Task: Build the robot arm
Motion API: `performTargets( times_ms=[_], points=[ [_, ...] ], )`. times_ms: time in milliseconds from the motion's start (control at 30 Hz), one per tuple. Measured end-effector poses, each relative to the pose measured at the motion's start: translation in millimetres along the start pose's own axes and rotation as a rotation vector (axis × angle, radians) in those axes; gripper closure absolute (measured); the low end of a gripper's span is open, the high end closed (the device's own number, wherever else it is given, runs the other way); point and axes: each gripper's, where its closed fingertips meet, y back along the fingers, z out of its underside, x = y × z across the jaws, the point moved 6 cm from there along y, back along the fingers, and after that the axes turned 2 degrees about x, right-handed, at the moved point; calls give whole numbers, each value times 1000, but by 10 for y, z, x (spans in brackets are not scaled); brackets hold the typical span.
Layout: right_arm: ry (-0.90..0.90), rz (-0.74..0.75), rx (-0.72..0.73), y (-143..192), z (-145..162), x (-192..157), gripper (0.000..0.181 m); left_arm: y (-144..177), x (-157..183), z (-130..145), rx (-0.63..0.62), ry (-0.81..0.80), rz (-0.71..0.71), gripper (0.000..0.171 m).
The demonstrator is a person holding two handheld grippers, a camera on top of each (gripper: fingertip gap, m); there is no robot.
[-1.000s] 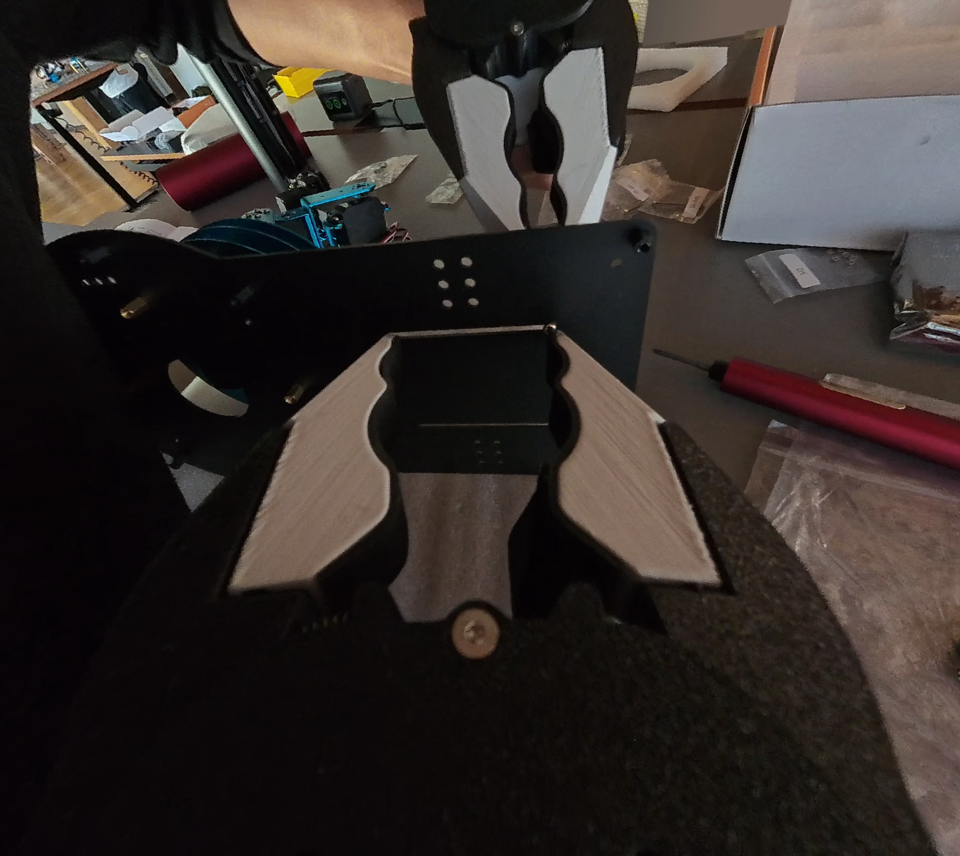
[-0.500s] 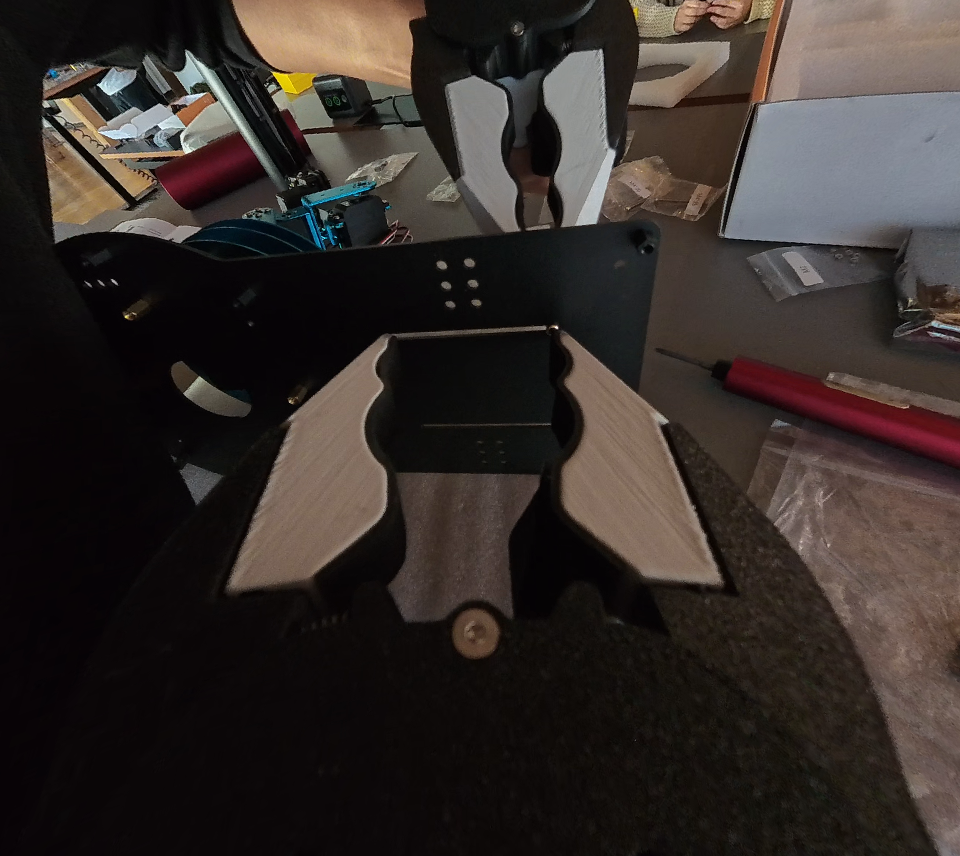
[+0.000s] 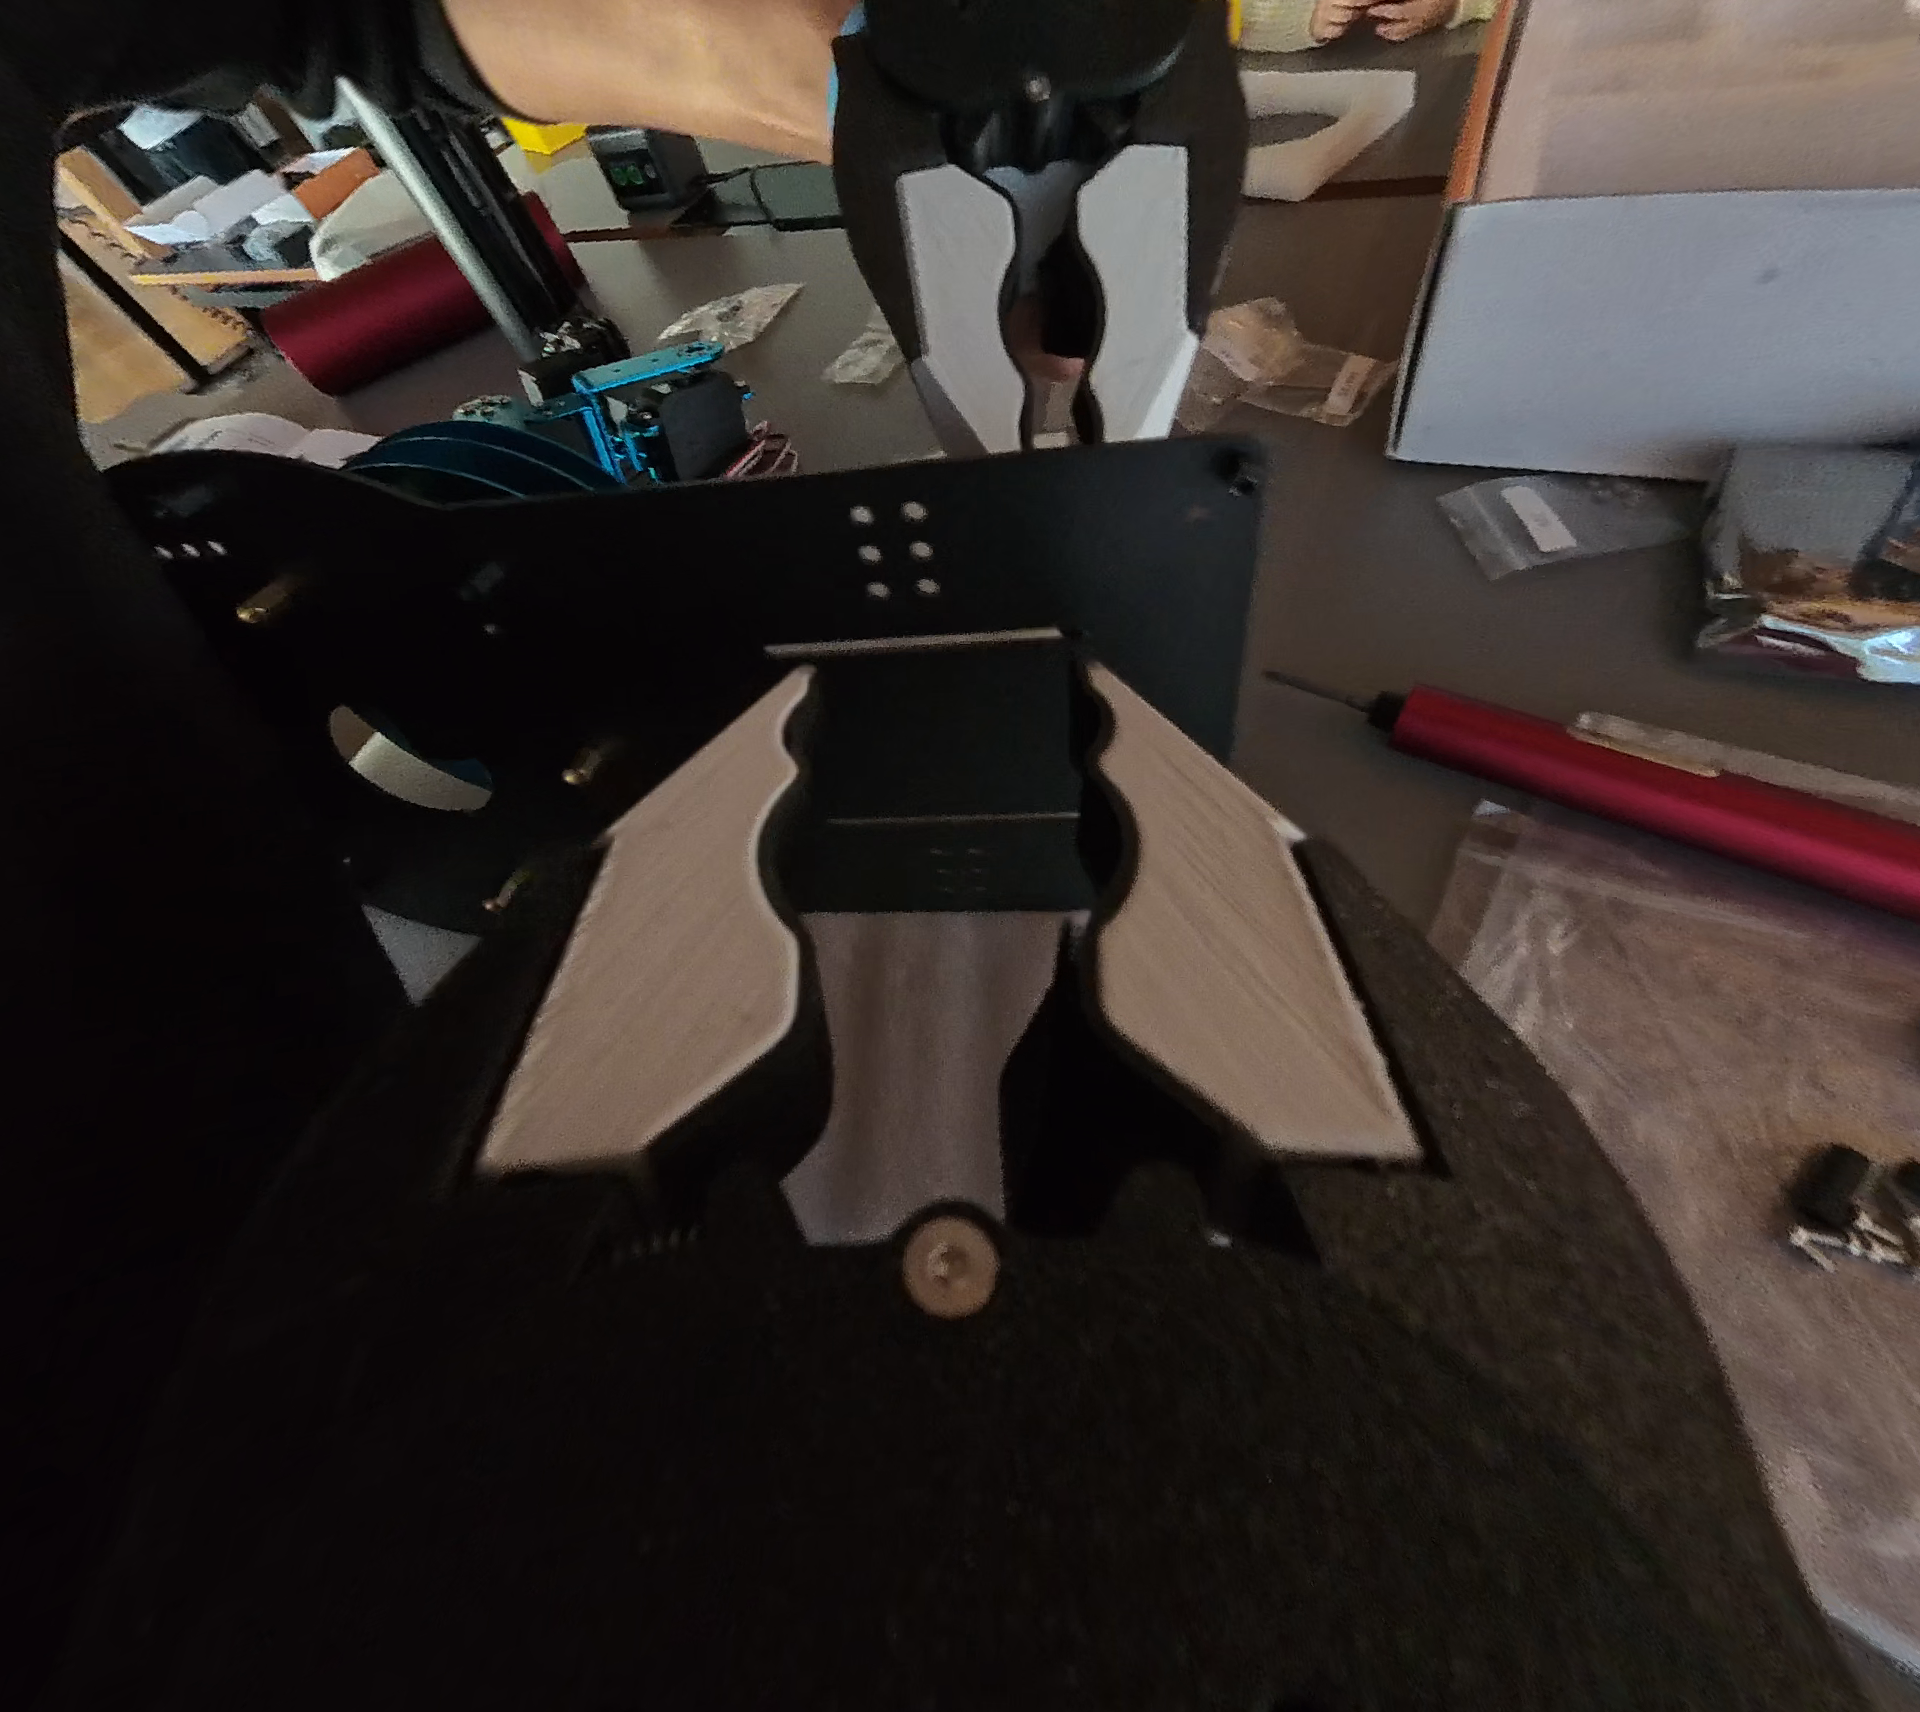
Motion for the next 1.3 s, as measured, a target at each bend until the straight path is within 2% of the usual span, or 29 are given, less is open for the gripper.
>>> performTargets(
  times_ms=[133,200,267,300,400,533,700,767,833,933,1067,1167,1267,1300],
  points=[
    [-47,60,-3,155,32,197,146,54,-77,-14,39,34,-38,167],
    [-46,129,-66,301,127,382,149,64,-85,20,13,56,-35,167],
    [-36,203,-179,507,302,572,150,2,10,169,-143,101,35,167],
    [-37,219,-220,618,386,626,151,-37,33,254,-223,92,13,167],
    [-34,185,-321,771,623,584,154,-155,229,420,-316,86,48,166],
    [22,172,-322,555,719,501,157,-289,357,580,-349,91,28,166],
    [99,149,-352,313,783,512,161,-288,391,628,-265,122,-38,166],
    [115,156,-380,281,829,527,165,-290,414,636,-254,106,-75,166],
    [121,149,-358,276,831,527,178,-291,429,629,-267,94,-98,166],
    [108,150,-365,284,821,514,180,-301,439,618,-293,74,-116,166],
    [138,-94,-347,173,726,59,179,-308,441,606,-318,69,-120,166],
    [269,-109,-509,70,842,-98,179,-314,439,599,-334,68,-121,166],
    [257,-130,-496,56,831,-91,178,-317,439,596,-341,69,-123,166],
    [223,-143,-473,72,818,-83,168,-317,438,595,-341,72,-124,166]
  ],
)
